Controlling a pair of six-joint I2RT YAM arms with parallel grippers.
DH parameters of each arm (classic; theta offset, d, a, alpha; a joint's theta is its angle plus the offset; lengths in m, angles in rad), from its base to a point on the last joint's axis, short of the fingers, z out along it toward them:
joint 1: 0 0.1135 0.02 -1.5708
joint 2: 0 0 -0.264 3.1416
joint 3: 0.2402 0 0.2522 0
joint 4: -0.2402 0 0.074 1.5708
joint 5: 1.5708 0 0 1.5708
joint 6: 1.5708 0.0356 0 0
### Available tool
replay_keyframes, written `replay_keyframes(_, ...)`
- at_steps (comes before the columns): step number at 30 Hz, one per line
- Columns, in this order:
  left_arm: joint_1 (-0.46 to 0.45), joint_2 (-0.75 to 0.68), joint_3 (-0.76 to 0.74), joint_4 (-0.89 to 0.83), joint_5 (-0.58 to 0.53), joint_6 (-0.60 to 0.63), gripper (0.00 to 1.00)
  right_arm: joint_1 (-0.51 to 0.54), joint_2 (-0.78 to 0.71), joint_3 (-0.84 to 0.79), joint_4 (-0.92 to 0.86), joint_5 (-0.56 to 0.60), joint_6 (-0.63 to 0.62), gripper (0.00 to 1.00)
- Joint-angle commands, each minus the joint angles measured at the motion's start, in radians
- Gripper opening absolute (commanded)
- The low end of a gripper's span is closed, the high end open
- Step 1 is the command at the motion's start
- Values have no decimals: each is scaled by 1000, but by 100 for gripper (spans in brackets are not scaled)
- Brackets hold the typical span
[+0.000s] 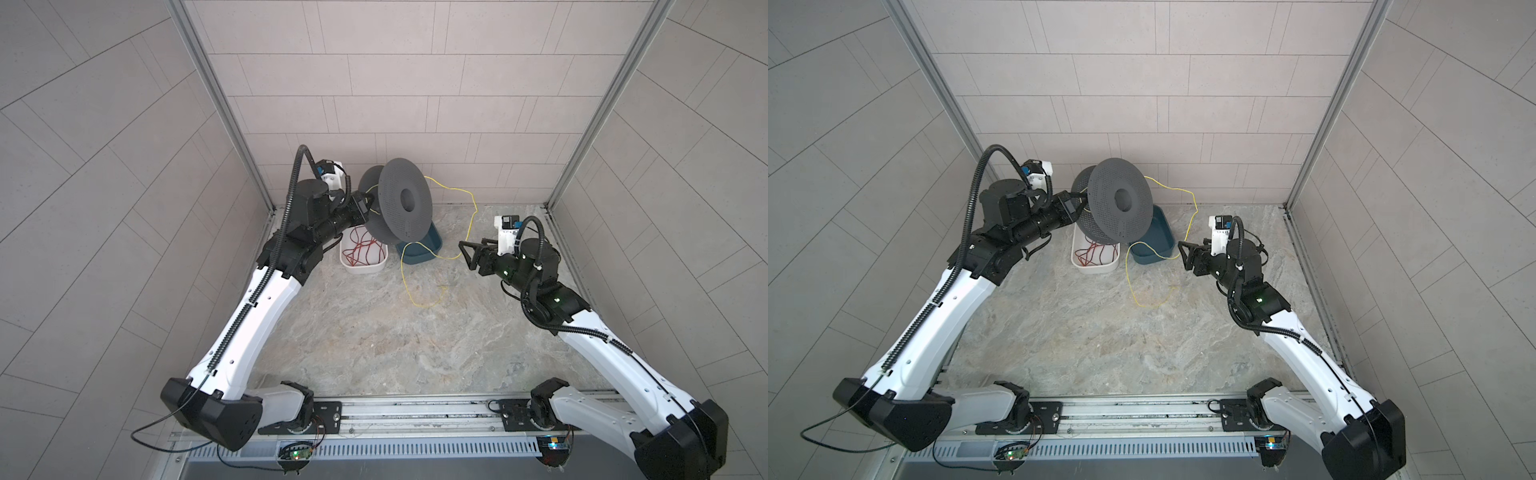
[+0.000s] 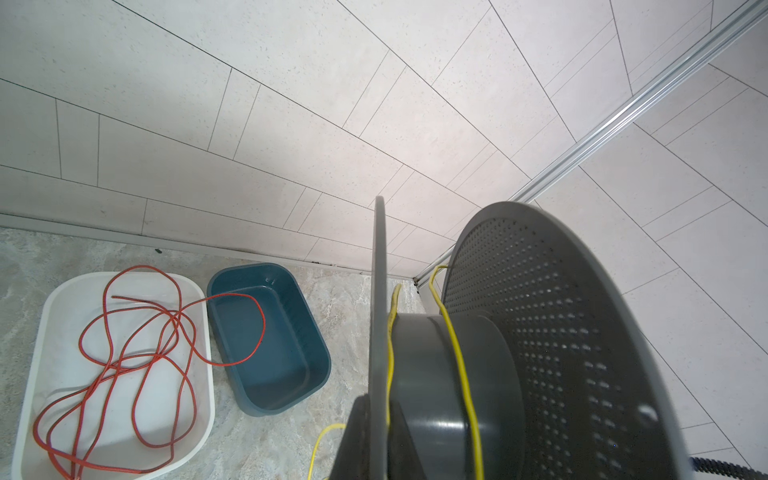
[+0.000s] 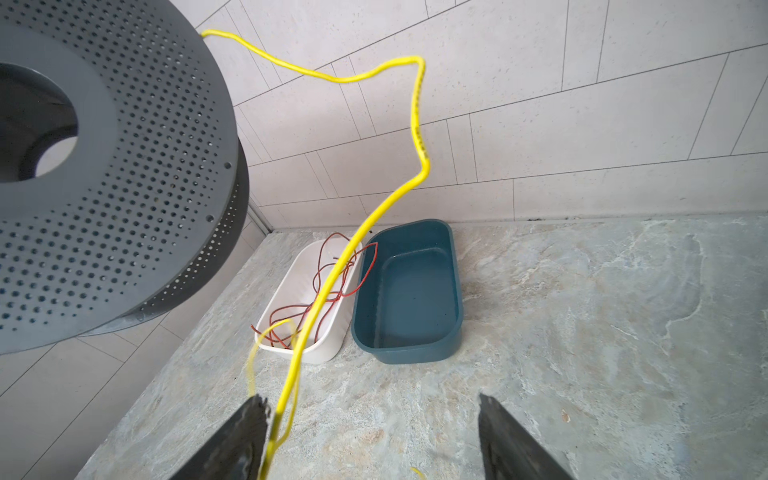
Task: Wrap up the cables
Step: 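Move the open right gripper away from the spool toward the cable, then close the right gripper on the yellow cable near the spool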
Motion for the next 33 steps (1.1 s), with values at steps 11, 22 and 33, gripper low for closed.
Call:
replay_keyframes(11, 6, -45, 55, 69, -5, 10, 0, -63, 40, 58, -6, -114, 104, 79)
replay_keyframes(22, 6, -46, 54, 68, -10, 15, 0, -65, 130, 62, 111, -209, 237, 77)
replay_keyframes(33, 6, -39, 52, 80, -36, -5, 0, -62, 169, 6, 190, -233, 296, 43)
